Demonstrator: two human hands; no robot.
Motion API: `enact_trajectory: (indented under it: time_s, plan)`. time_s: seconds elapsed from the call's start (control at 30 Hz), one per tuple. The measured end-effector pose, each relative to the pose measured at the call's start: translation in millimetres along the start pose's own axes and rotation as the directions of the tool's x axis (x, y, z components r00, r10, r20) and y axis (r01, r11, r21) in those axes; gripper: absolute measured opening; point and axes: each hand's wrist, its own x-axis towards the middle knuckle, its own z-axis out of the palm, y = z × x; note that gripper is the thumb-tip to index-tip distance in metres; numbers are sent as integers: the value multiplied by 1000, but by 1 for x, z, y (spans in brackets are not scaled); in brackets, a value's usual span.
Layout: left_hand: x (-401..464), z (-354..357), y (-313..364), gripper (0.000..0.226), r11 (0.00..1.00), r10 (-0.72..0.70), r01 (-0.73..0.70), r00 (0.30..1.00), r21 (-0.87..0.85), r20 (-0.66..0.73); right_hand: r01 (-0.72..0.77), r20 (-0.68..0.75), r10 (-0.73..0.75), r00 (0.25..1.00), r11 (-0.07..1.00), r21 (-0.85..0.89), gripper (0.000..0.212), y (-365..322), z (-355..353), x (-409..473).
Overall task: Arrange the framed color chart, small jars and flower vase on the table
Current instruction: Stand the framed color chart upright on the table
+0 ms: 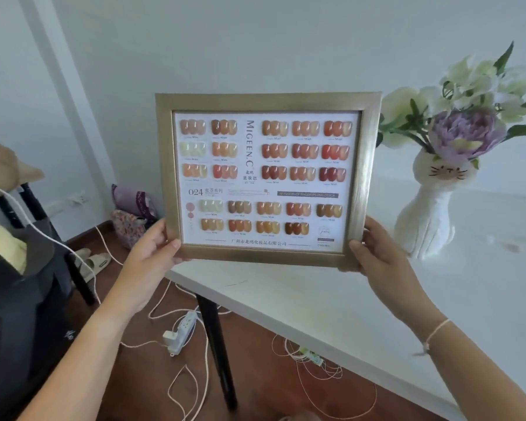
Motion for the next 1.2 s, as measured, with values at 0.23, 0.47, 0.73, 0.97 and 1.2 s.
enact_trajectory:
  time_s: [0.23, 0.47, 0.73, 0.97, 1.2]
  plan:
    - [33, -43, 2, 38, 999, 23, -26, 997, -39, -73, 50, 80, -50, 996, 999, 4, 32, -15, 44, 60]
    - [86, -61, -10, 37, 999, -44, 46, 996, 28, -80, 17, 105, -21, 994, 999, 34, 34, -7, 71, 119]
    - [154, -30, -42, 29, 996, -77, 79, 995, 33, -66, -29, 56, 27, 998, 999, 37, 37, 24, 66, 176]
    - [205, 22, -85, 25, 996, -75, 73, 997, 52, 27, -102, -82, 103, 991, 995, 17, 33, 68, 39, 203]
    - [245, 72, -113, 36, 998, -54, 53, 997, 25, 47, -101, -208, 92, 974, 994, -32, 37, 100, 13, 219]
